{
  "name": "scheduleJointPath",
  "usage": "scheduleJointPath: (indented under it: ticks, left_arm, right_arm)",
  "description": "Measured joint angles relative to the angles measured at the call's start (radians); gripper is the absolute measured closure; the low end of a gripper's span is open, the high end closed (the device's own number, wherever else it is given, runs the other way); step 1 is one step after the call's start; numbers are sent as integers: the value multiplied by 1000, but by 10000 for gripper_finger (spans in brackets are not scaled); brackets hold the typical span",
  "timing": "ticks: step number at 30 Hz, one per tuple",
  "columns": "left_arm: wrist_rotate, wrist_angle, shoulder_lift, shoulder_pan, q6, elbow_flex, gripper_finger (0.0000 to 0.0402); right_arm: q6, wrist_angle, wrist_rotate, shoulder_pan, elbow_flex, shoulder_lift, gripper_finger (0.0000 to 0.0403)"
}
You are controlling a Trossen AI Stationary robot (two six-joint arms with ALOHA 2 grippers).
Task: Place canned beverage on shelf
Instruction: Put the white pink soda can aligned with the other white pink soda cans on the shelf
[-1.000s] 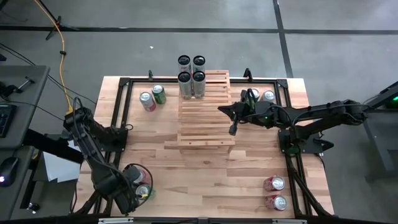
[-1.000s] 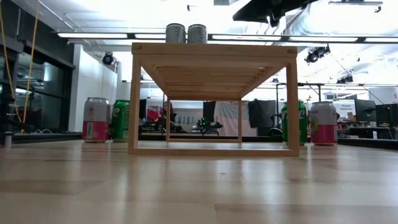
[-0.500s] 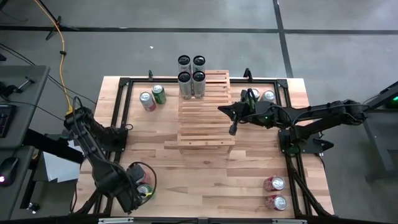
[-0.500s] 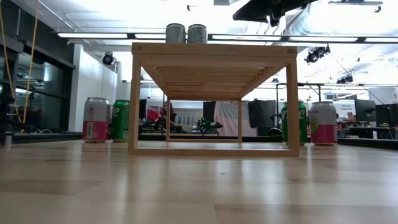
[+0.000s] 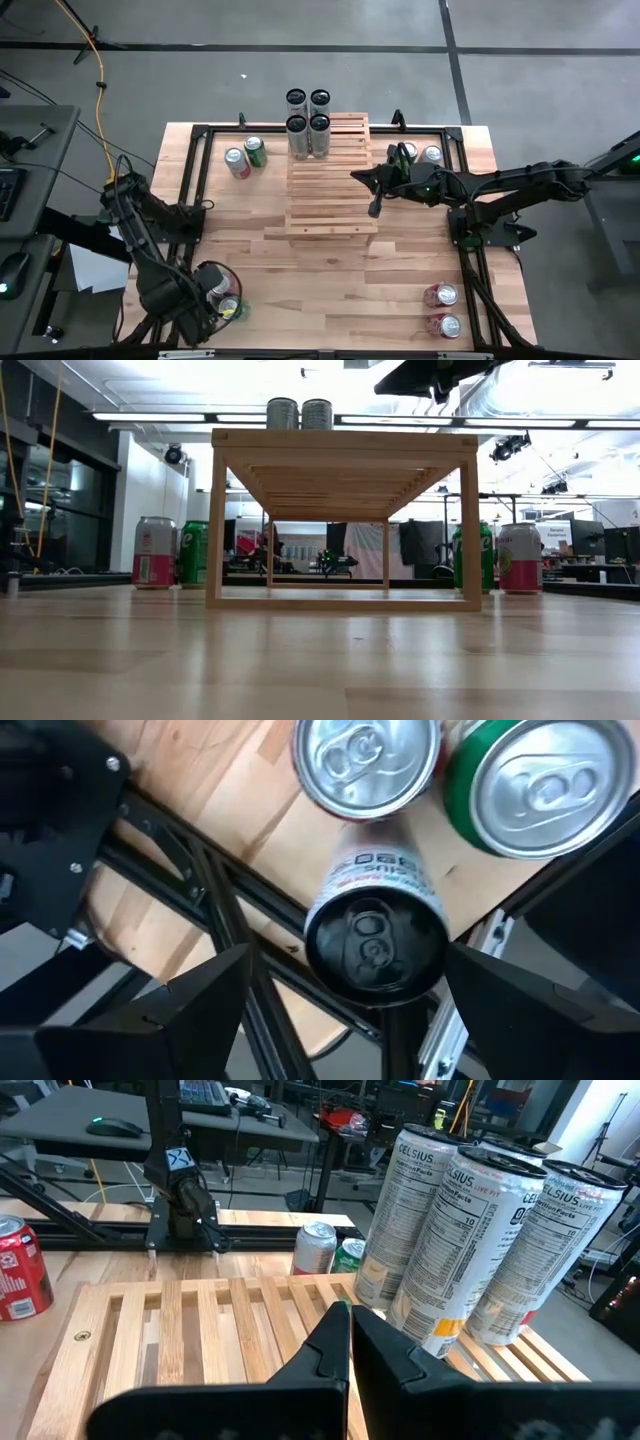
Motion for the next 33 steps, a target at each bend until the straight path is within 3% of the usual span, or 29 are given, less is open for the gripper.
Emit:
scheduleJointPath:
  ticks: [14, 21, 33]
  left_arm:
    - [-18, 72, 0, -17, -12, -36, 80]
    - [60, 77, 0, -17, -20, -98, 80]
    - [31, 140, 0, -16, -1, -100, 80]
  right_arm:
    - [0, -2, 0, 0, 0, 0, 402]
    - [2, -4, 0, 0, 0, 0, 402]
    - [3, -4, 0, 0, 0, 0, 402]
